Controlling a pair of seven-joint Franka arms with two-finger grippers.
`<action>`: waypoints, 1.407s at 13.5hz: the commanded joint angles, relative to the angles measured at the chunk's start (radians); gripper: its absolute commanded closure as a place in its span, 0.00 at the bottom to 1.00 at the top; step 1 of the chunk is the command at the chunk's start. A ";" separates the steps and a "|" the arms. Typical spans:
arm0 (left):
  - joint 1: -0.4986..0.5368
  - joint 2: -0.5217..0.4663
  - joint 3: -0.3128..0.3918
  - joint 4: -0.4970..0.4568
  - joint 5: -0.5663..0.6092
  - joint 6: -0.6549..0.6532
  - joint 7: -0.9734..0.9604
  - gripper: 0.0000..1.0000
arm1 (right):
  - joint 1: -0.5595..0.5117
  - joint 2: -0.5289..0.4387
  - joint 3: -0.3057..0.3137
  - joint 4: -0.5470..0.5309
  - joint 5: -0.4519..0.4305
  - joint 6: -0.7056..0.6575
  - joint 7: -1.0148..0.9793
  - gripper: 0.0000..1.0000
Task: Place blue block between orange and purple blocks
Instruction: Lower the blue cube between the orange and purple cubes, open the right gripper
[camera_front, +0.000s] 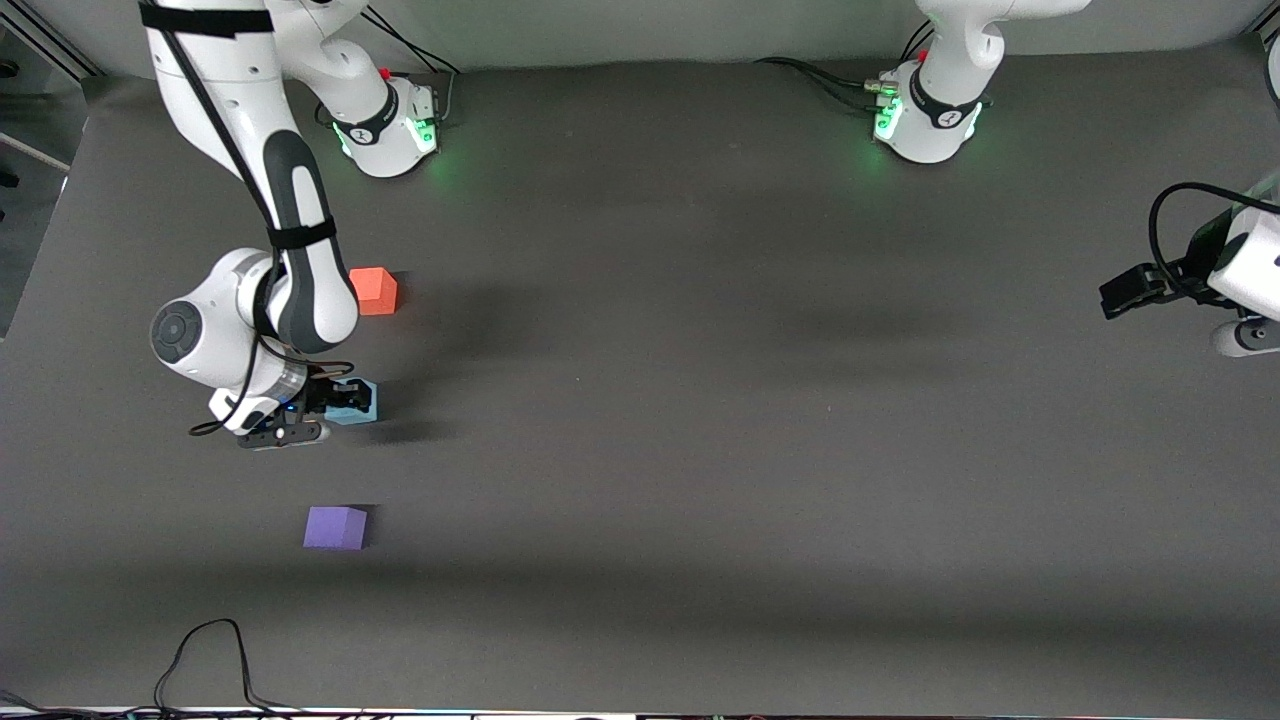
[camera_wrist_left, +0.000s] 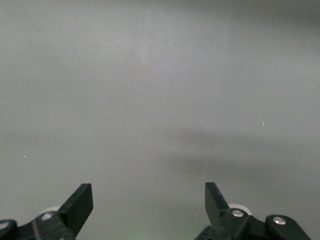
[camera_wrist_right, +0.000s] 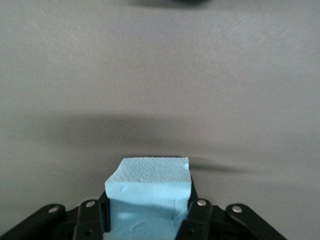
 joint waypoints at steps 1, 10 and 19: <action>0.020 -0.013 -0.032 0.013 -0.009 -0.027 0.015 0.00 | 0.014 0.027 -0.005 0.003 0.052 0.019 -0.043 0.67; 0.009 -0.016 -0.026 0.028 -0.014 -0.061 0.012 0.00 | 0.014 0.031 -0.005 0.003 0.054 0.022 -0.044 0.00; -0.020 -0.014 -0.024 0.026 -0.005 -0.050 0.001 0.00 | 0.017 -0.117 -0.012 0.036 0.034 -0.047 -0.032 0.00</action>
